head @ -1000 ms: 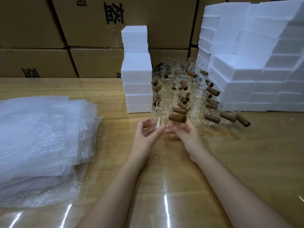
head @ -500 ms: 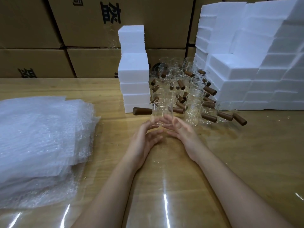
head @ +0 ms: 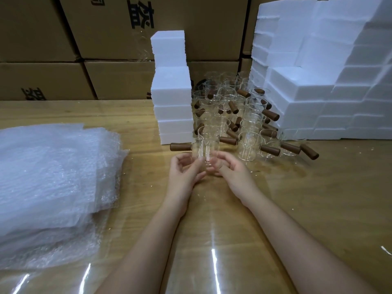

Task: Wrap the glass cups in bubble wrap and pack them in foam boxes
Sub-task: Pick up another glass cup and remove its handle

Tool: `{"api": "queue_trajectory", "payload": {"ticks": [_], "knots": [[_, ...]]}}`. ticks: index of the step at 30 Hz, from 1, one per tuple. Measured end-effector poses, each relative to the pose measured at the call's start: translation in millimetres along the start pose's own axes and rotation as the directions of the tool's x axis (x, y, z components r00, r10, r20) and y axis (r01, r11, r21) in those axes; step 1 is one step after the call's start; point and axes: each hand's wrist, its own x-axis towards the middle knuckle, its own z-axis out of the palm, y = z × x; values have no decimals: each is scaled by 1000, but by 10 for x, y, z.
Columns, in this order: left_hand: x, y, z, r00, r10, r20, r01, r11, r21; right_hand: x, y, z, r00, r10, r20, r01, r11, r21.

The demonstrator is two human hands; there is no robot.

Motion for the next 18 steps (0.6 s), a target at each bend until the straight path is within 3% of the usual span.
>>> {"api": "queue_trajectory", "payload": {"ticks": [7, 11, 18], "knots": [[-28, -21, 0, 999, 34, 33, -36, 998, 55, 16, -4, -21, 999, 12, -41, -10, 1000, 29], [-7, 8, -43, 997, -15, 73, 19, 998, -59, 15, -47, -67, 997, 13, -76, -6, 996, 93], [17, 19, -15, 996, -32, 84, 34, 999, -30, -31, -74, -69, 1000, -7, 2, 6, 993, 117]]}}
